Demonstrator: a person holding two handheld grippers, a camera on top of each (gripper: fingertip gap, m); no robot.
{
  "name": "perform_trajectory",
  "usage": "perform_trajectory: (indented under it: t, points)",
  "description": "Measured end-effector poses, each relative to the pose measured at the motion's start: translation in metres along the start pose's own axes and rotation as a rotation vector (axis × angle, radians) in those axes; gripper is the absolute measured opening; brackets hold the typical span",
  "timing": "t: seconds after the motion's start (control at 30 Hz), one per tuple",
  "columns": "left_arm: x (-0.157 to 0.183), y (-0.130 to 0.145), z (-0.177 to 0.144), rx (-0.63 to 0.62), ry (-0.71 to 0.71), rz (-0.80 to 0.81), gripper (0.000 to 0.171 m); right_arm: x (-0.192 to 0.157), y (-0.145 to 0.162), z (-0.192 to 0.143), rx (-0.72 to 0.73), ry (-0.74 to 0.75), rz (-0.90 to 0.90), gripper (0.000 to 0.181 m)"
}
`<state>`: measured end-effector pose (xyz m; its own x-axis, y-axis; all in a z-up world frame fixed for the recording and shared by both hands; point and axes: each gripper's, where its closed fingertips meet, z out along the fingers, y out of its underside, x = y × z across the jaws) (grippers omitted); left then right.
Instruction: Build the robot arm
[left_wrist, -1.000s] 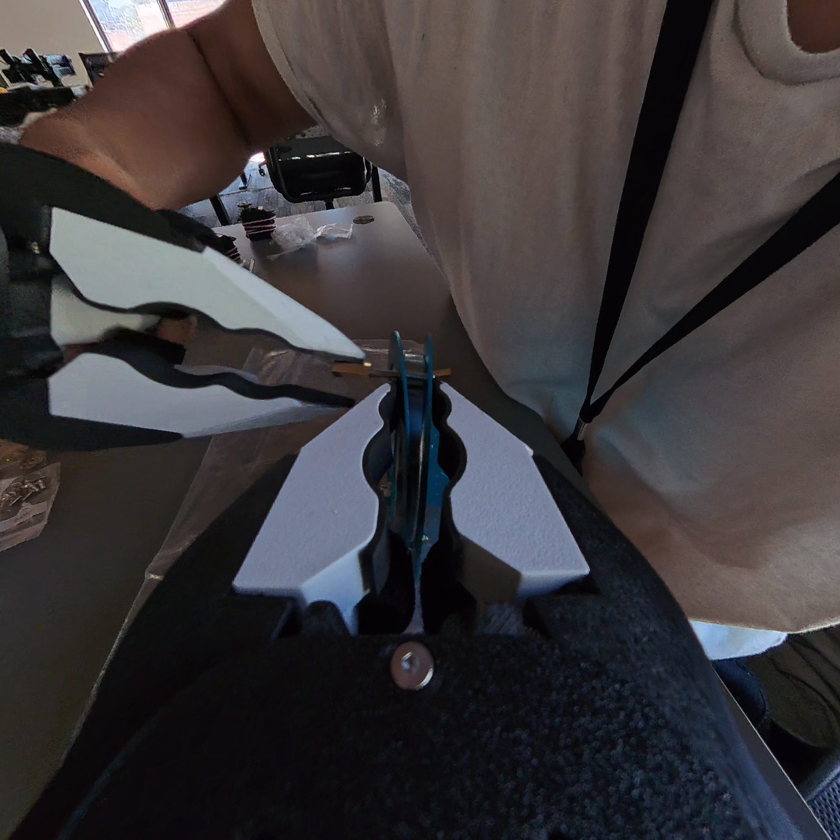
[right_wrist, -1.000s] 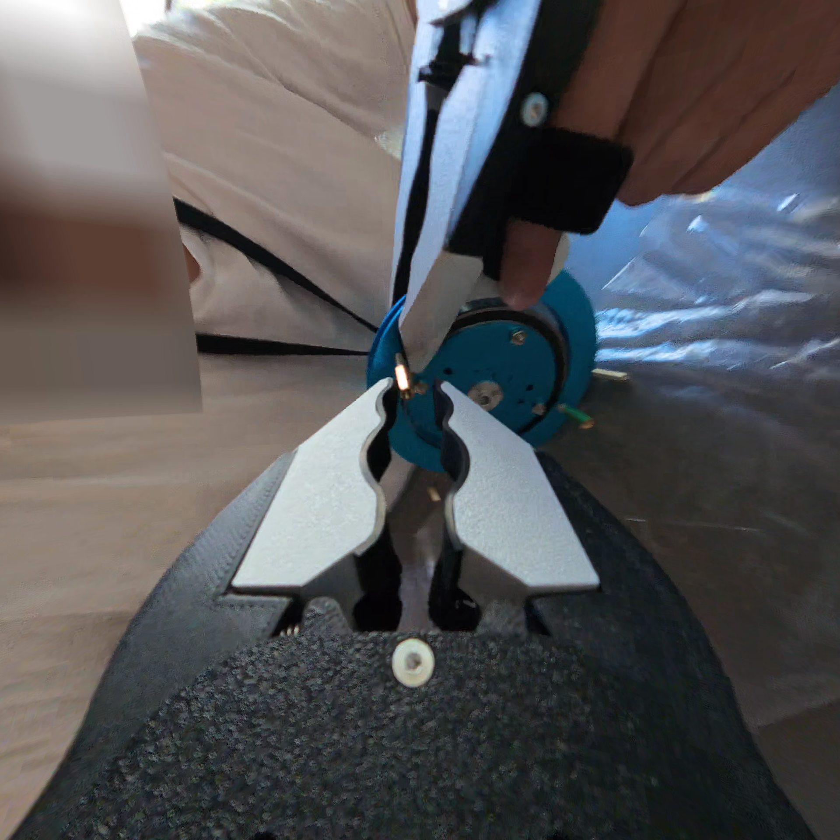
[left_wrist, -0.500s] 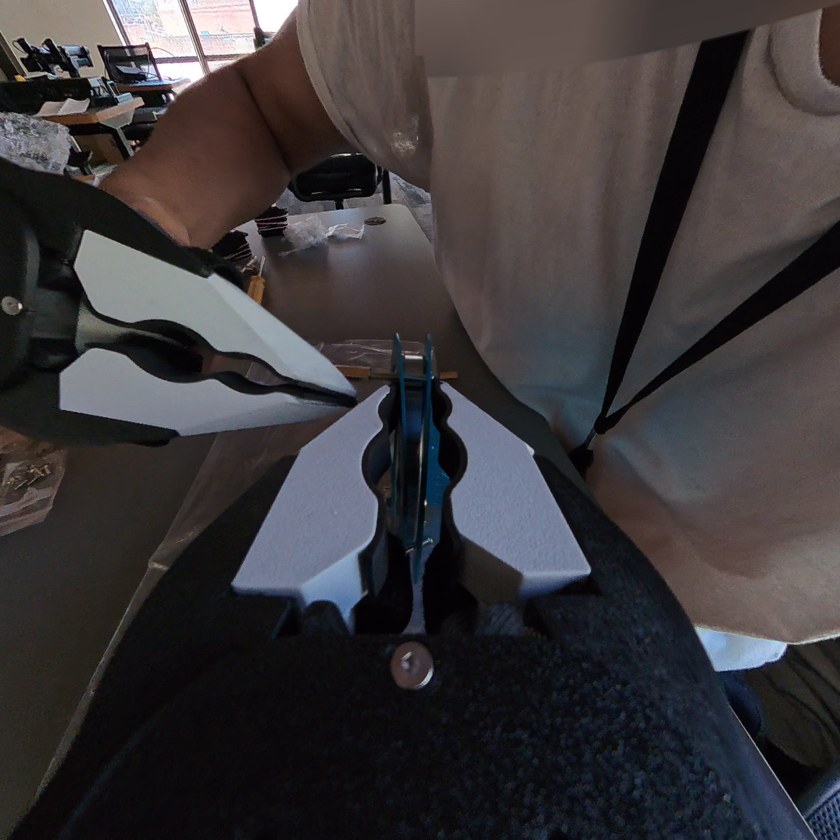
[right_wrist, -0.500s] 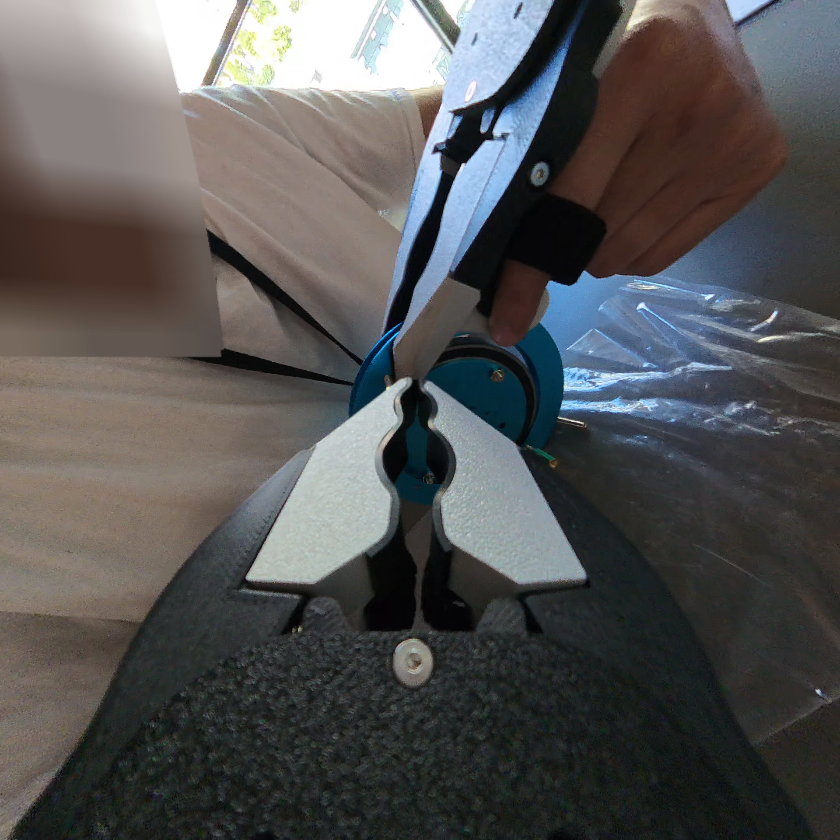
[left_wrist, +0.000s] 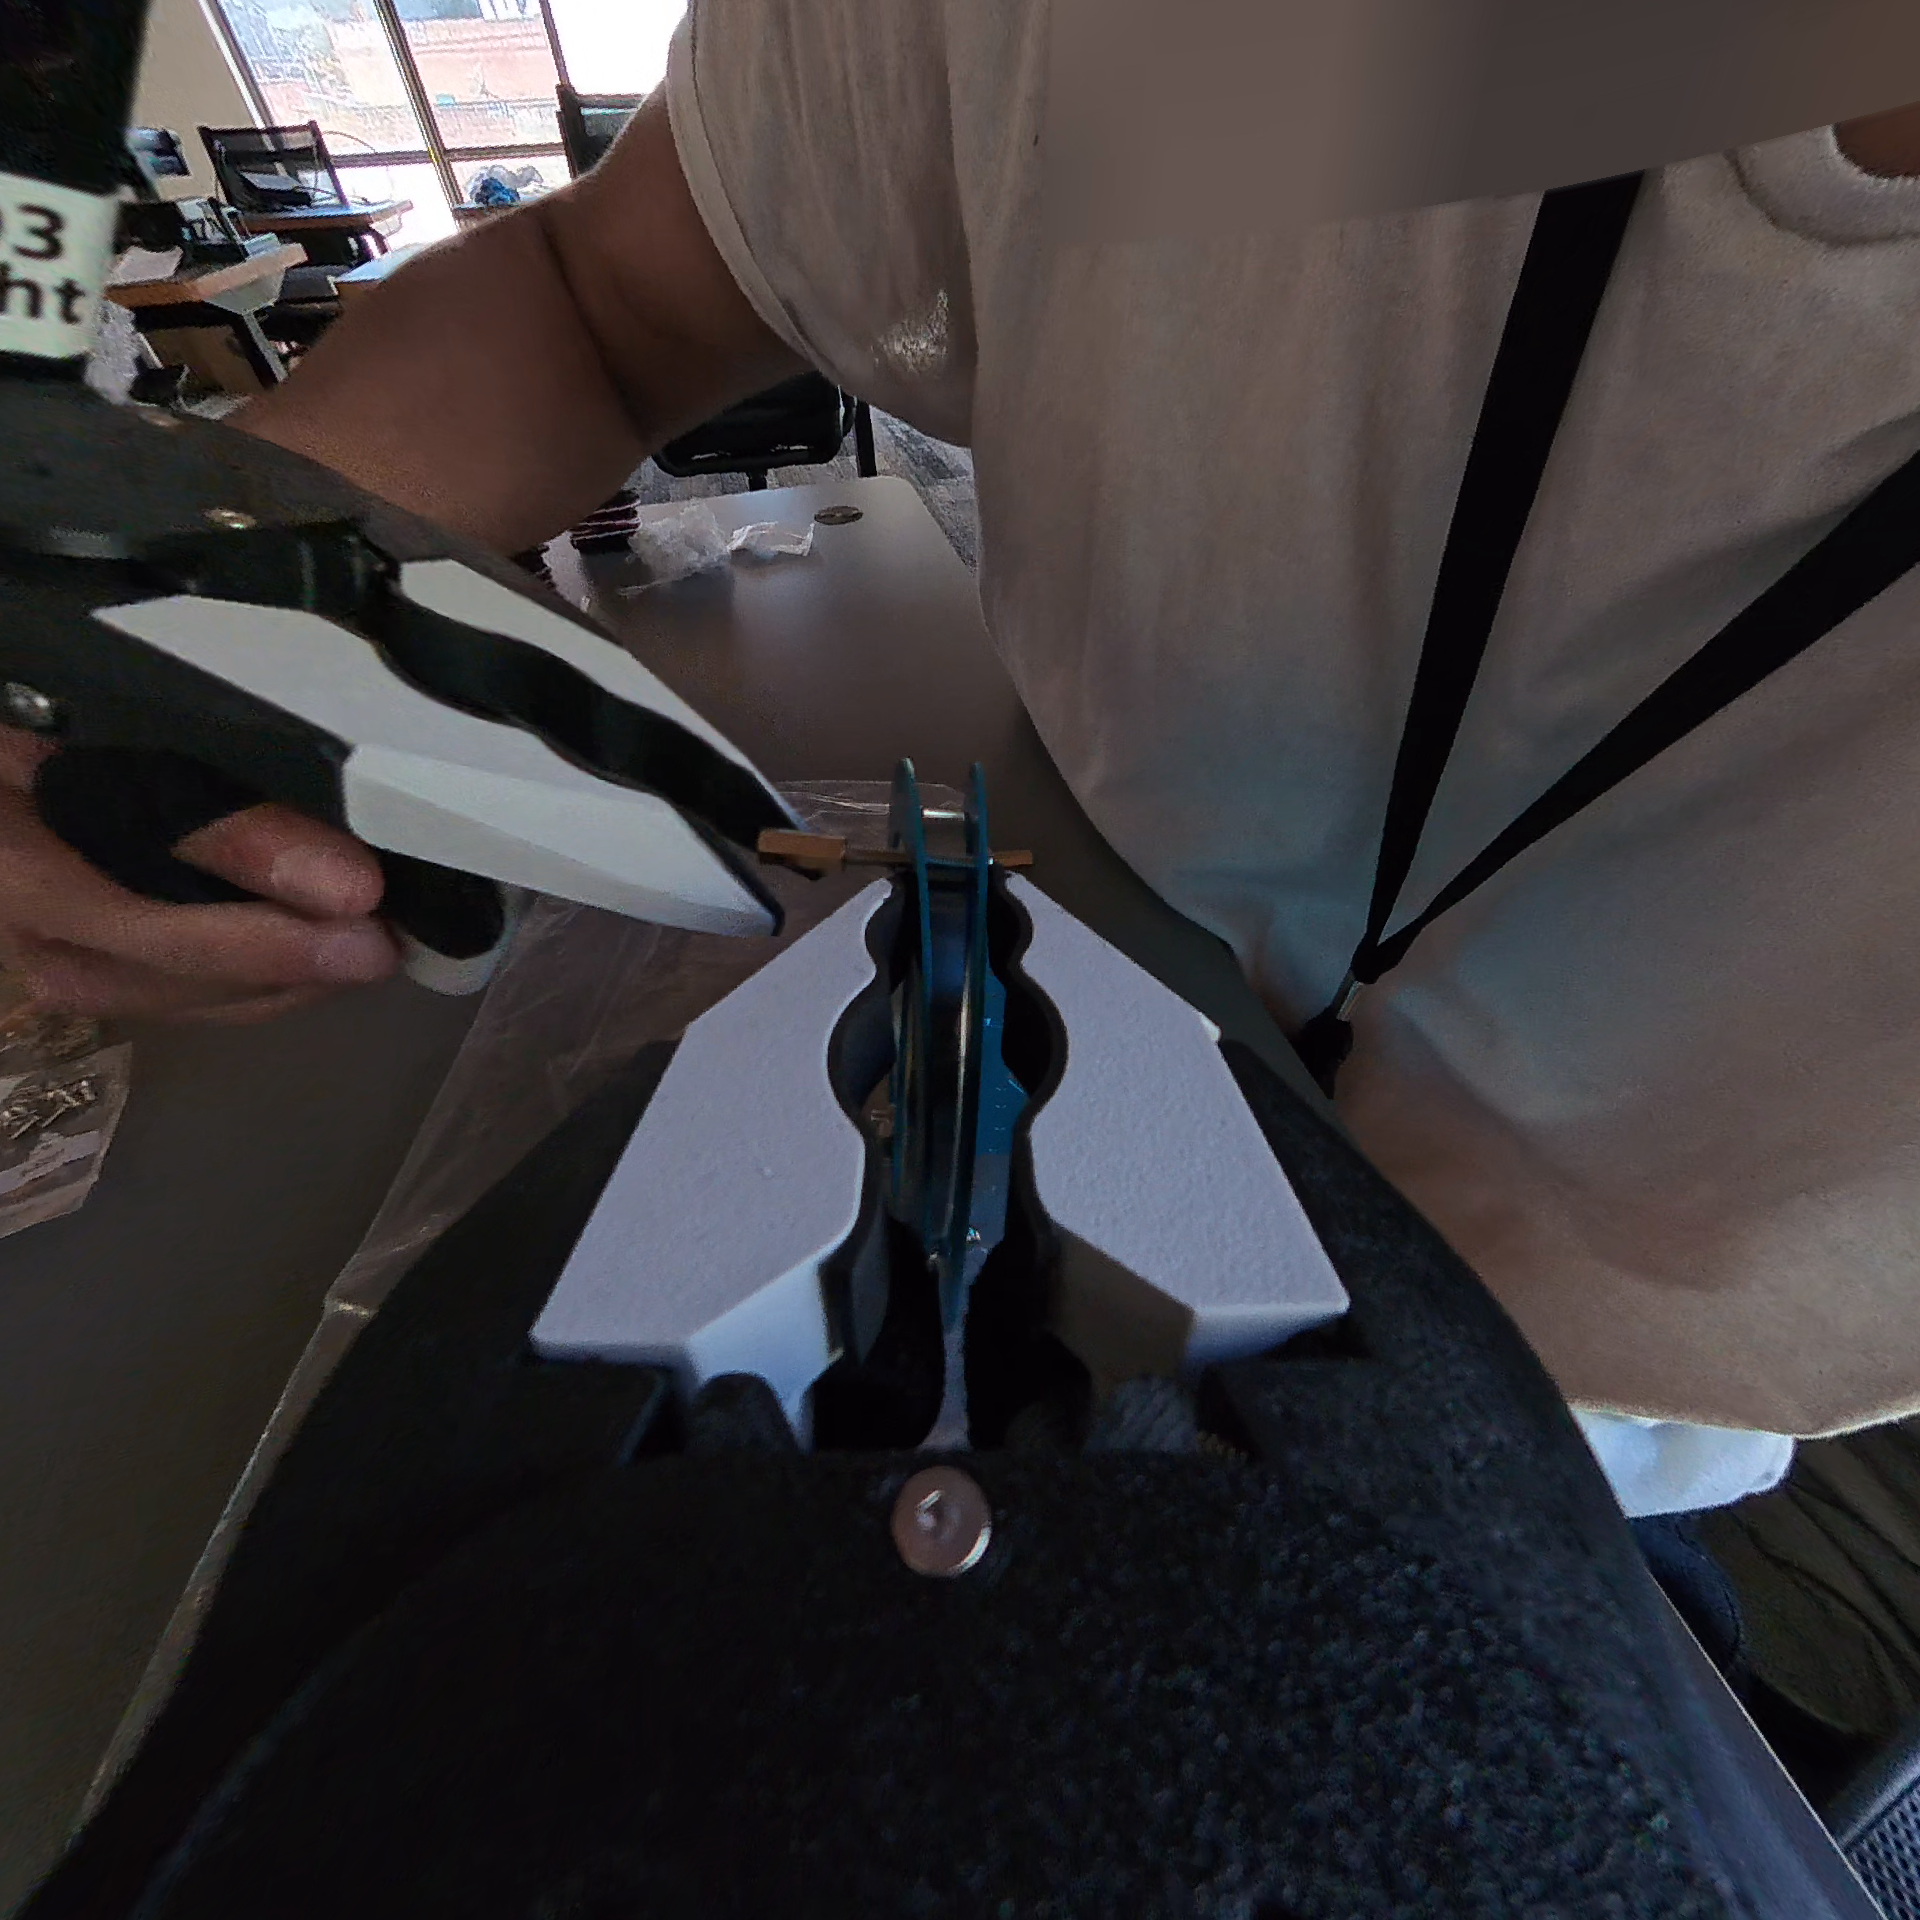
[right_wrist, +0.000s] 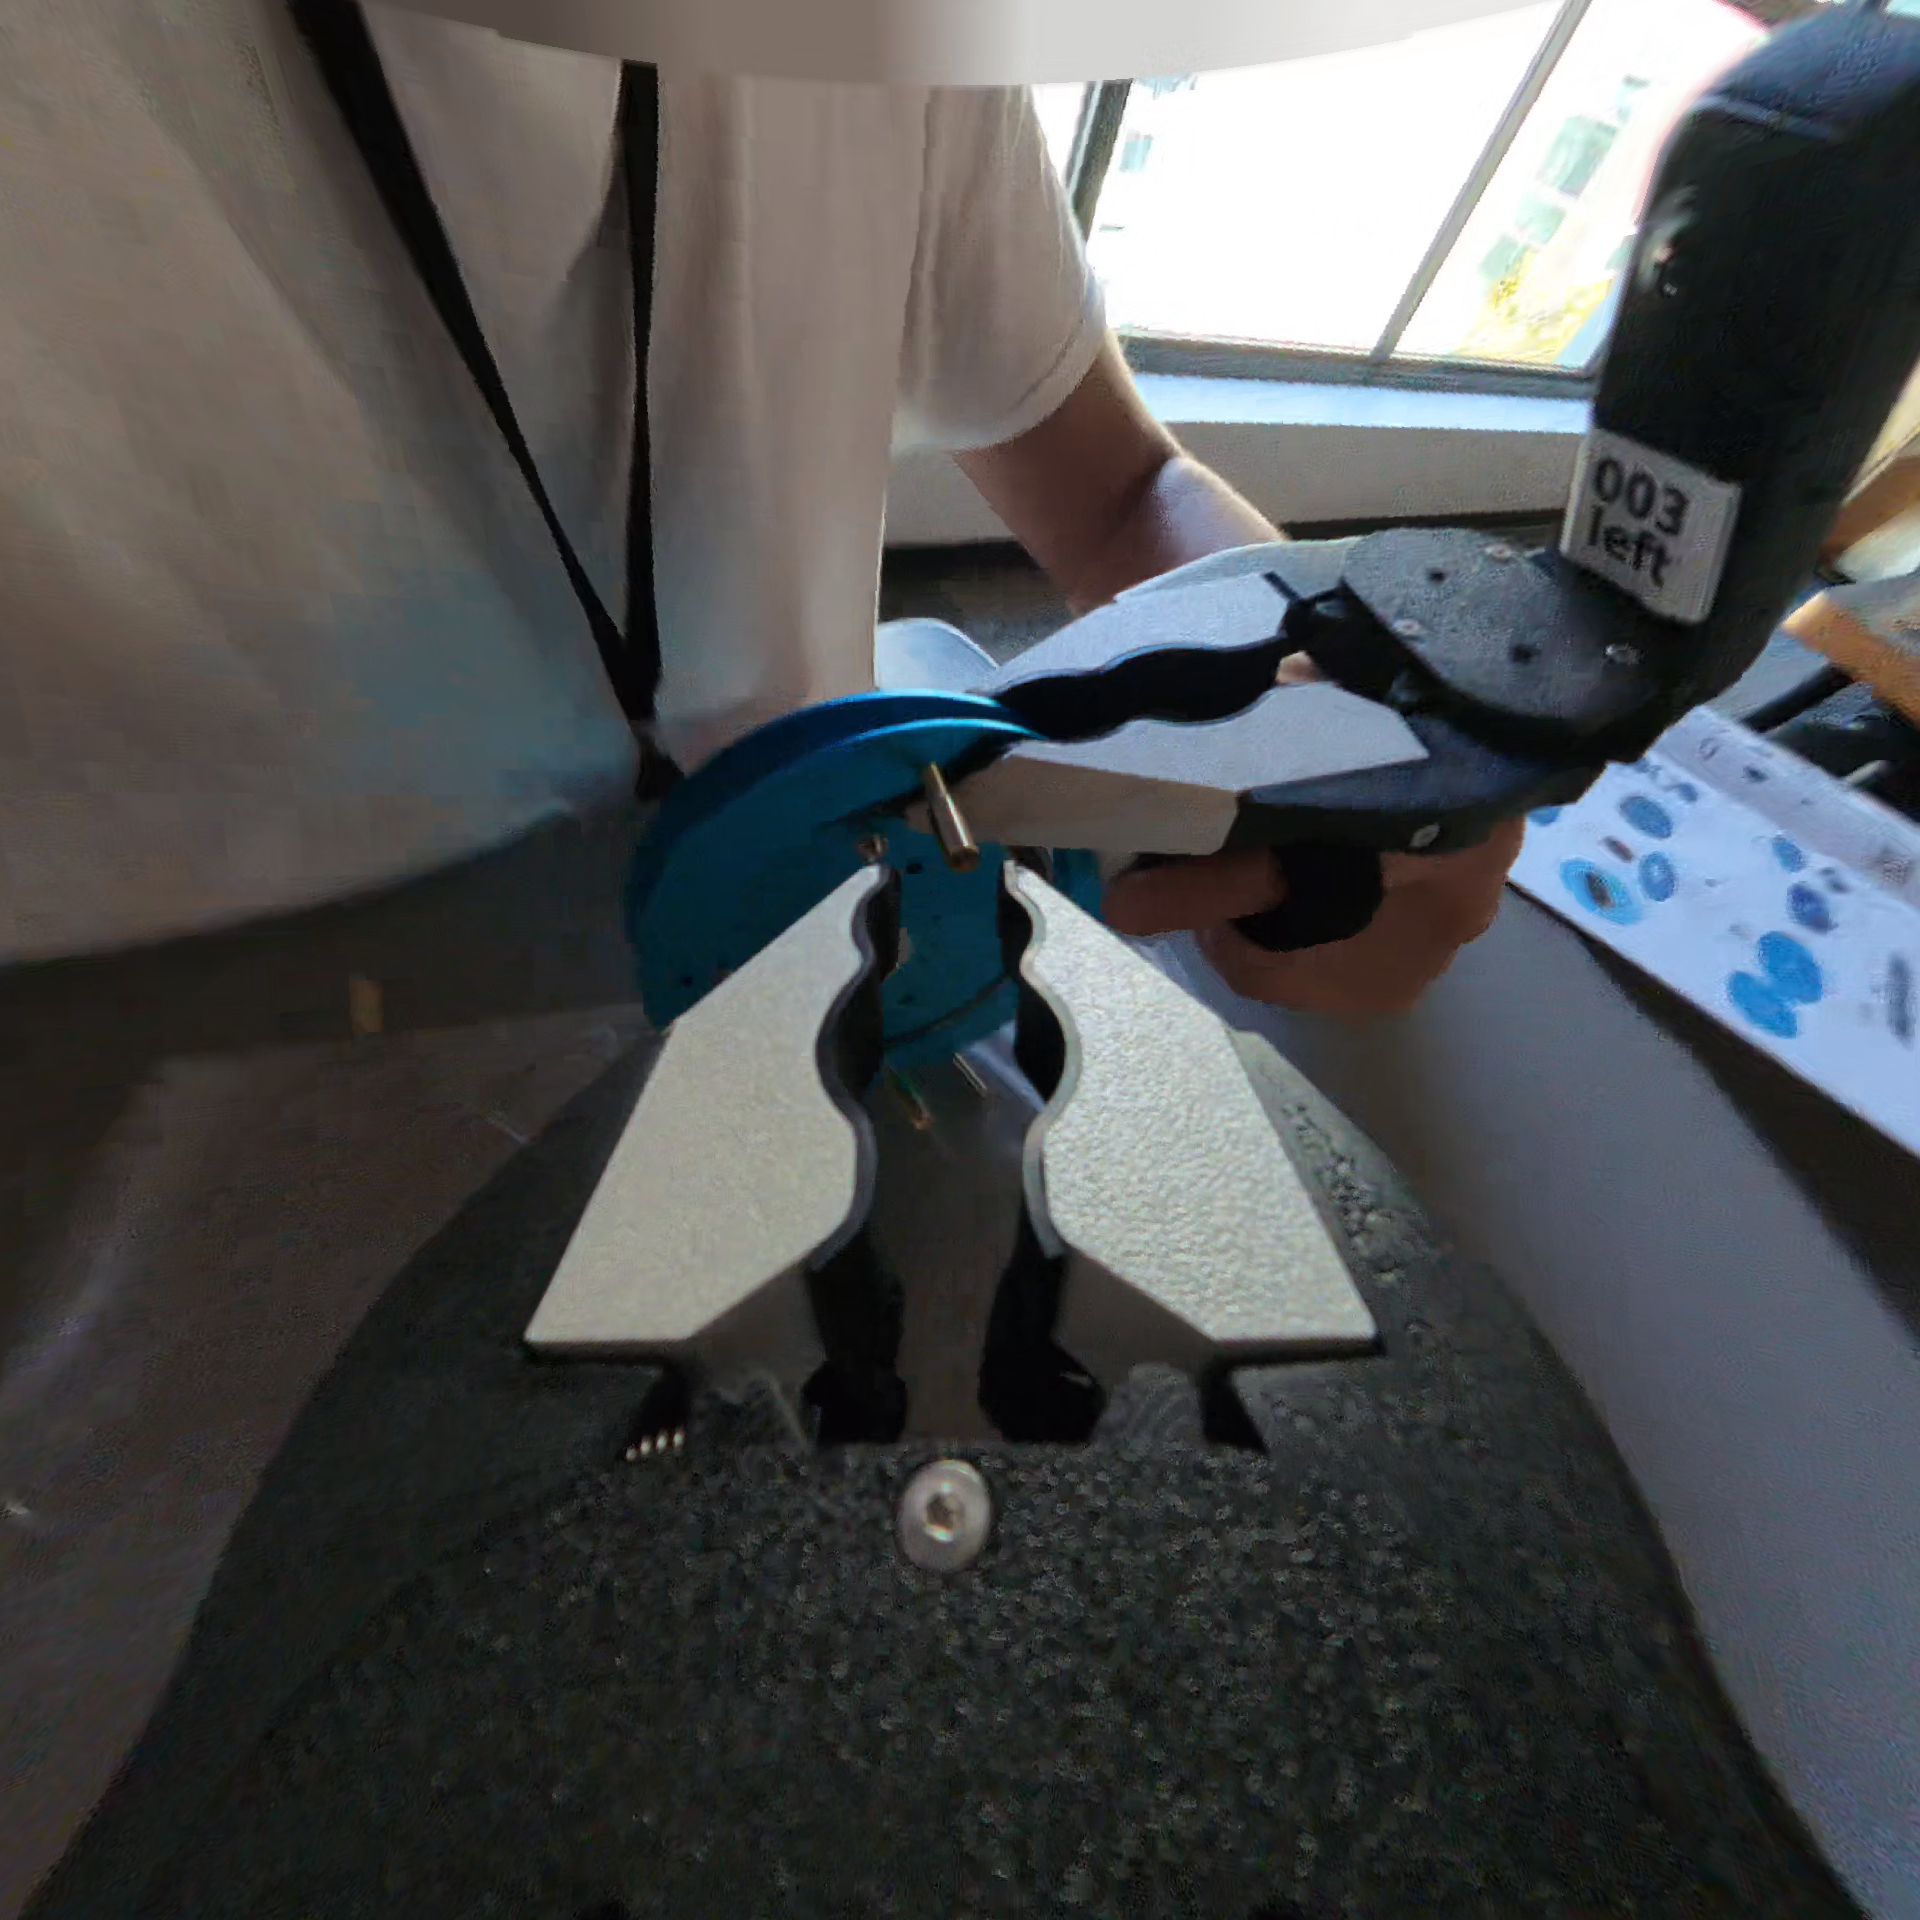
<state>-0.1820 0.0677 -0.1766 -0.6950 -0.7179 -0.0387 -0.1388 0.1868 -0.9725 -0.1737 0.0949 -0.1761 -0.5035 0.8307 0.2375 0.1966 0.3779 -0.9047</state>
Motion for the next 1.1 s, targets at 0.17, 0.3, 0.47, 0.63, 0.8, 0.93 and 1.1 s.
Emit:
perform_trajectory:
  t: [0.17,0.3,0.47,0.63,0.8,0.93,1.1]
  points:
    - [0.0,0.0,0.0,0.006,0.006,-0.009,0.014,-0.001,-0.006,0.005,0.004,0.02,-0.097,0.015]
    - [-0.001,0.0,0.0,0.008,0.006,-0.013,0.014,0.0,-0.004,0.005,-0.008,0.03,-0.116,0.012]
    - [0.001,0.0,0.002,0.006,0.015,-0.006,0.014,-0.001,-0.005,0.005,-0.043,0.014,-0.093,0.005]
    - [-0.002,0.0,0.003,-0.002,-0.001,0.004,0.014,-0.006,-0.002,0.002,-0.16,-0.13,0.363,0.005]
    - [0.001,0.0,0.005,-0.01,0.003,0.017,0.014,-0.013,-0.004,0.002,-0.221,-0.304,0.717,0.004]
    - [0.003,0.0,0.006,-0.017,0.004,0.028,0.014,-0.019,-0.008,0.002,-0.246,-0.441,1.031,0.004]
    - [0.002,0.0,0.006,-0.02,-0.005,0.032,0.014,-0.019,-0.011,0.001,-0.202,-0.586,1.383,0.004]
